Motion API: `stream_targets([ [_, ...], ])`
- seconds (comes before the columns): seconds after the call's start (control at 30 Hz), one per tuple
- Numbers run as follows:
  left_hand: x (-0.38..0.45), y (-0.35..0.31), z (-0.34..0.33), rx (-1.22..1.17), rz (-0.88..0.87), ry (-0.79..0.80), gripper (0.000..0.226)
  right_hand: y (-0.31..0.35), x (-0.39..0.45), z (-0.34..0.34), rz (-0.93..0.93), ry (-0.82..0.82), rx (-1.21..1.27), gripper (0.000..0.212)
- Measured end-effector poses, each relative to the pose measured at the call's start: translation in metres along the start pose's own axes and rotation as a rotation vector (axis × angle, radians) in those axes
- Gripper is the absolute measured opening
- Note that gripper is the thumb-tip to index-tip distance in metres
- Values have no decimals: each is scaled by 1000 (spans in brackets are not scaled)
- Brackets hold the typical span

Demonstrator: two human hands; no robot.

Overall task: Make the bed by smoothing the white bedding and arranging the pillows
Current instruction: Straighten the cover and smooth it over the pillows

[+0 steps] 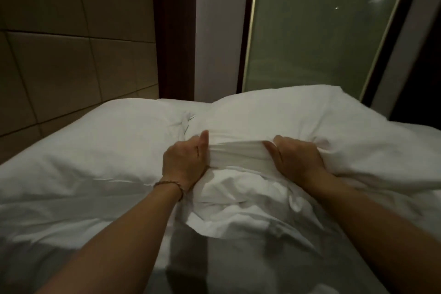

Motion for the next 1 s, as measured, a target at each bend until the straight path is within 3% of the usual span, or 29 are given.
stream_targets([
  [0.23,7,-63,57,-280,-175,-155,66,-29,31,113,175,-258,-71,58],
  [0.4,-15,-85,59,-269,-283,-167,59,-21,-22,117,199,-294,-33,56],
  [0.5,-37,-61,32,-116,-270,-134,59,-7,-54,71,212,-211,-97,53],
  [0.57,-48,-38,17,-127,-144,-109,55,2,-56,47,171,-104,-118,51],
  [0.67,-55,-17,17,-209,35,-116,40,18,-41,48,79,43,-61,53],
  [0.77,-66,-22,29,-211,23,-136,35,41,-23,64,99,93,31,56],
  [0.9,-102,-25,12,-230,254,-137,61,87,-13,68,149,191,29,64],
  [1.0,-114,-27,5,-287,253,-138,67,108,-27,63,221,343,24,77],
])
Point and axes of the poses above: each hand's wrist, its own x-axis towards the middle knuckle, its own z-axis out of the back of the hand, y = z × x, the point moved 6 cm from there along x, towards the middle knuckle, and after that the axes turned 14 degrees about -x, right-handed, at the moved point
